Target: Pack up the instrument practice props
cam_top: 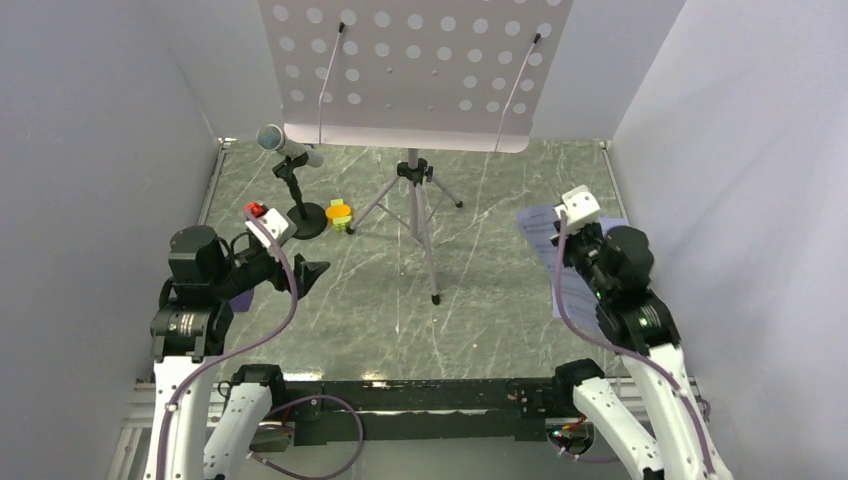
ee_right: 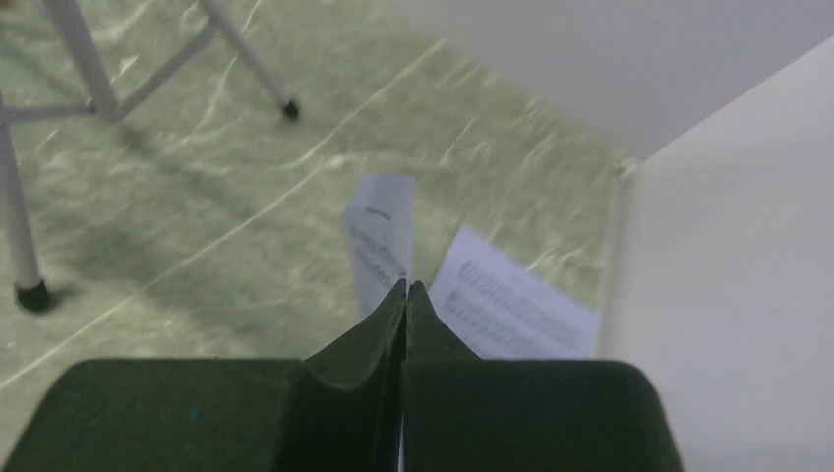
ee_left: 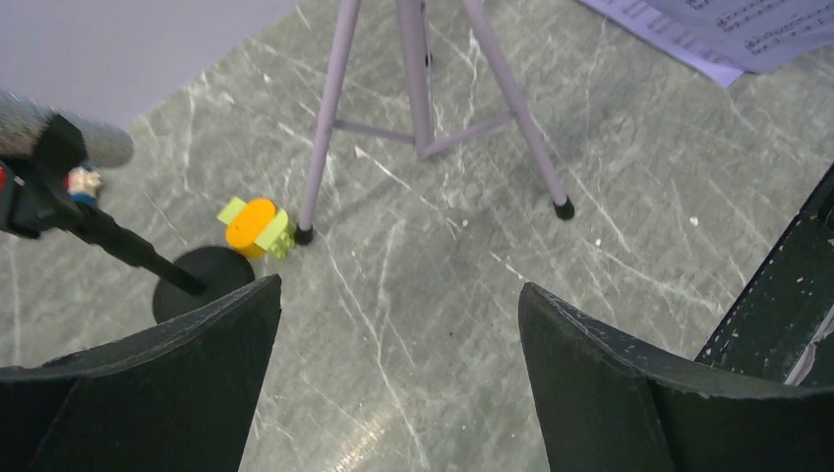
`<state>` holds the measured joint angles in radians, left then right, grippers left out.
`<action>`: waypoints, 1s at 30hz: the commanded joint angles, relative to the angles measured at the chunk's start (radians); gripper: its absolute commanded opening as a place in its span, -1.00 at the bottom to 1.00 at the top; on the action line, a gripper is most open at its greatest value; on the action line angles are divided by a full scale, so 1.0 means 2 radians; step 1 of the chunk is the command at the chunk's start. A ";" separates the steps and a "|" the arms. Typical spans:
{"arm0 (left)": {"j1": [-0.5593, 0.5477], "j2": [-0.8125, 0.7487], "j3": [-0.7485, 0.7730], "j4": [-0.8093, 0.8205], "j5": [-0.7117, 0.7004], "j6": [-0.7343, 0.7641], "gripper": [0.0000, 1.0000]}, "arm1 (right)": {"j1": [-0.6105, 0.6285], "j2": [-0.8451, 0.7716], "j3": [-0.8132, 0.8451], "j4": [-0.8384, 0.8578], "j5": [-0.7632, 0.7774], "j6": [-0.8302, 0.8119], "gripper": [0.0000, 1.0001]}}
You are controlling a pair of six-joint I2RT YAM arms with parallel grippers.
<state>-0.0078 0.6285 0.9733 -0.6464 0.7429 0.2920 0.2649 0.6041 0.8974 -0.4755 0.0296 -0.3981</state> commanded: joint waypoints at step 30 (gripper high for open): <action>0.066 0.082 -0.060 0.067 0.025 -0.020 0.86 | -0.301 0.404 -0.020 0.272 -0.127 -0.138 -1.00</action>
<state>0.0967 0.7895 0.8341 -0.5423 0.7334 0.2710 -0.3229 1.3823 0.8764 -0.0952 -0.2745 -0.5728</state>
